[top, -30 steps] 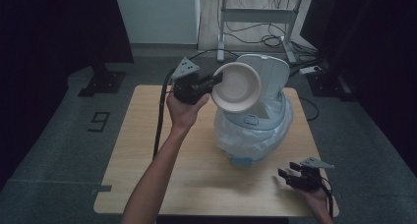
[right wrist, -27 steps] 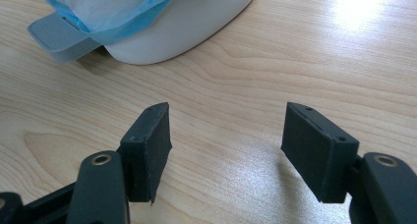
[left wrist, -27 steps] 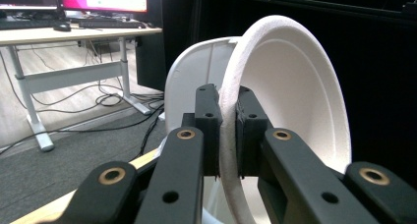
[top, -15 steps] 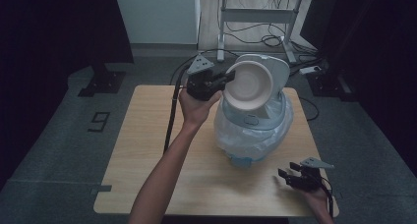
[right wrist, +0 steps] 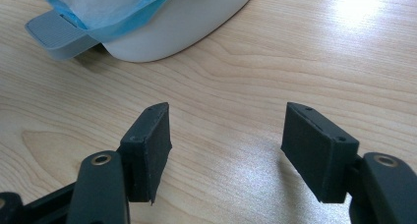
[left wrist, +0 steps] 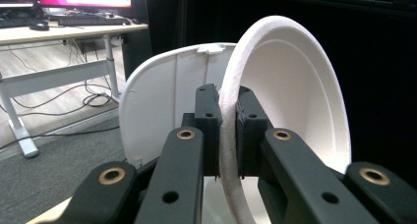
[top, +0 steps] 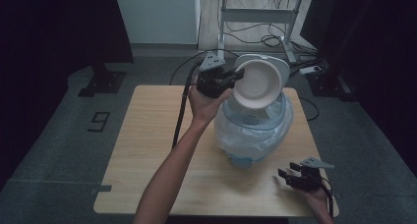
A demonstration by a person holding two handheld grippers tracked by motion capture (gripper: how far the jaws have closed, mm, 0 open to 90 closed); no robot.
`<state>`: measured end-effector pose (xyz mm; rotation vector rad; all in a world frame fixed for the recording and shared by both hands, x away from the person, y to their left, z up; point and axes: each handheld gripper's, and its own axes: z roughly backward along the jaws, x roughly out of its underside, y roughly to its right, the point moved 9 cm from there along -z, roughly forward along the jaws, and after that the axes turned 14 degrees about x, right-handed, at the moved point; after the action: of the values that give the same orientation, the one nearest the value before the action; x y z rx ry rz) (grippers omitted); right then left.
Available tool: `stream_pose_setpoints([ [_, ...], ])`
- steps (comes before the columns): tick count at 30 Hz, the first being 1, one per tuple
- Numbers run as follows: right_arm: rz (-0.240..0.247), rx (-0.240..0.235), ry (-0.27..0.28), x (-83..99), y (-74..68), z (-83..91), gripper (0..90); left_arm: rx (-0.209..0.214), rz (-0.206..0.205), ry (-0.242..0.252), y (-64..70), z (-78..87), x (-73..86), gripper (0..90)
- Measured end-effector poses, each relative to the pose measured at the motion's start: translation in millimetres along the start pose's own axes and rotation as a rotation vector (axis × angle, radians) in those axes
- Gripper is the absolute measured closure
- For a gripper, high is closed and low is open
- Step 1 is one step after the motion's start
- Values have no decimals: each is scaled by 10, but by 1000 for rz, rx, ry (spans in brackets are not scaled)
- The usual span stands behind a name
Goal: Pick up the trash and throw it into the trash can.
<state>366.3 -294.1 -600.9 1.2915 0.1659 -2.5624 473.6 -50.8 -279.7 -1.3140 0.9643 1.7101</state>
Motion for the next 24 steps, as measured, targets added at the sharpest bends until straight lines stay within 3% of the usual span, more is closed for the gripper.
stream_pose_setpoints([
  [13, -23, 6, 5, -3, 68, 20, 347, 0, 2, -24, -61, -210, 30, 823],
  [24, -46, 14, 8, -7, 138, 34, 347, -34, 4, -46, -200, -358, 127, 821],
])
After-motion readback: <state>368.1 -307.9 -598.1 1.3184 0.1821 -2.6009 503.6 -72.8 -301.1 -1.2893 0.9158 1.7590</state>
